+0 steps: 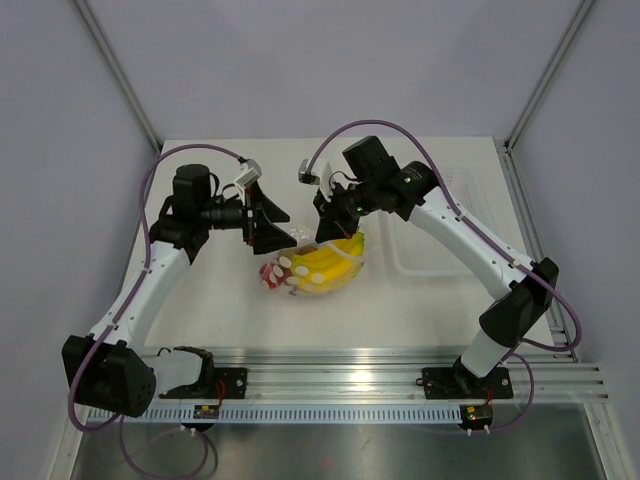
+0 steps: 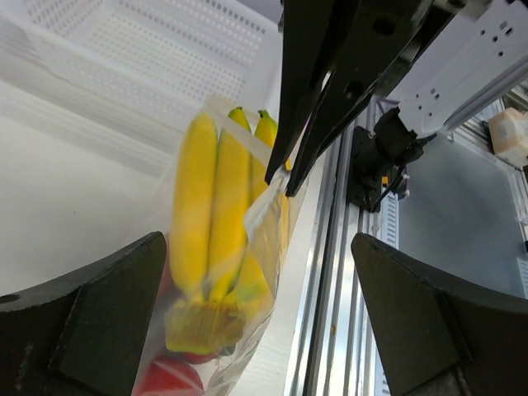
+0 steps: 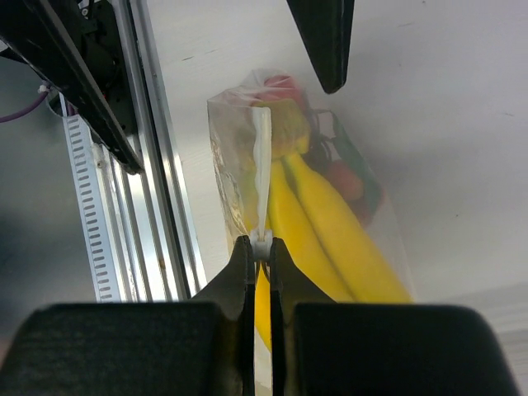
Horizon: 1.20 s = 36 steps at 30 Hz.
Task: Place the food in the zip-top bag and seal the zipper
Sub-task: Zip the zipper food storage bag at the center of the board.
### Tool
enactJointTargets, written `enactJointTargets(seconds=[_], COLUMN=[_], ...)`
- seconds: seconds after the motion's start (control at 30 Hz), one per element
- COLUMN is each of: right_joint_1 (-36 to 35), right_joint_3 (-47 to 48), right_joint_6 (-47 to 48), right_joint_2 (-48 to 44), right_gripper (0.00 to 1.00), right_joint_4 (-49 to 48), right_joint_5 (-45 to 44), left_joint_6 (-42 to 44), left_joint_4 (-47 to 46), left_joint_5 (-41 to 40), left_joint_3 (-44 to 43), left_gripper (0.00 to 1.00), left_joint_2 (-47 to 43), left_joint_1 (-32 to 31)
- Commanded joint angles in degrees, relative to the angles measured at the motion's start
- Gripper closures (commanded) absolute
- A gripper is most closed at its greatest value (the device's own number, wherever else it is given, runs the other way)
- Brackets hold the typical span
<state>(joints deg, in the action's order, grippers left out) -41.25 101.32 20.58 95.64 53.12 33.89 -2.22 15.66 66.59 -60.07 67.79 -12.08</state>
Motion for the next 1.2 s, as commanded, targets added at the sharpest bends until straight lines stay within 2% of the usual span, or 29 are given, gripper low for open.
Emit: enactJointTargets(seconds=[0.0,0.1,0.27,0.3,0.43,0.53,0.57,0.6,0.7,0.73,0.77,0.87,0.93,1.07,1.17], right_joint_1=[-0.1,-0.1,-0.1,-0.1,-0.1,-0.1,-0.1,-0.1,0.0,-0.1,-0.1,-0.1,-0.1,-0.1,-0.1], right_joint_3=[3.6,4.1,4.7,4.8,5.2,5.2,5.2,5.3,5.5,5.5,5.6,5.8,5.7,4.9,4.6], right_joint_6=[-0.3,-0.6,-1.1,-1.1,-1.2,-1.2,-1.2,-1.2,-1.2,-1.2,-1.3,-1.3,-1.2,-1.0,-1.2], right_joint_2=[-0.7,-0.2,0.4,0.6,0.8,0.9,0.9,0.8,1.0,1.0,1.1,1.2,1.0,0.0,-0.3], right_gripper=[1.0,1.0,1.0,1.0,1.0,1.0,1.0,1.0,1.0,1.0,1.0,1.0,1.0,1.0,1.0], right_joint_4=[-0.6,-0.7,-0.9,-0.8,-0.7,-0.9,-0.8,-0.9,-0.9,-0.8,-1.0,-0.9,-0.6,-0.4,-0.1], right_joint_5=[0.6,1.5,2.1,2.1,2.2,2.1,2.2,2.2,2.4,2.4,2.6,2.4,1.9,0.6,-0.1], left_joint_6=[4.8,3.6,2.6,0.0,0.3,-0.2,-0.2,0.0,0.9,1.2,1.7,1.4,0.0,-5.8,-8.0], left_joint_4=[3.3,1.2,-3.1,-3.8,-4.1,-5.2,-5.5,-5.4,-4.0,-3.4,-2.7,-2.0,-3.4,-11.1,-12.9], left_joint_5=[0.1,-1.9,-0.6,-0.1,0.1,0.5,0.7,1.2,1.9,1.8,1.8,0.7,-4.7,-9.9,-13.8], left_joint_3=[-1.5,-1.0,-0.9,-0.7,-0.2,0.7,0.7,0.7,0.0,-0.3,-0.6,-1.5,-0.8,2.3,2.9], left_gripper=[0.01,0.01,0.01,0.01,0.12,0.32,0.49,0.6,0.84,0.89,0.99,1.0,1.0,1.0,1.0], left_joint_2=[0.8,0.9,2.7,2.8,3.0,2.8,3.0,3.0,3.9,4.3,4.5,5.0,4.1,1.6,1.1], left_joint_1=[-1.2,-2.2,-3.4,-3.7,-4.4,-4.5,-4.5,-4.5,-4.6,-4.7,-4.7,-4.8,-4.8,-4.8,-4.8])
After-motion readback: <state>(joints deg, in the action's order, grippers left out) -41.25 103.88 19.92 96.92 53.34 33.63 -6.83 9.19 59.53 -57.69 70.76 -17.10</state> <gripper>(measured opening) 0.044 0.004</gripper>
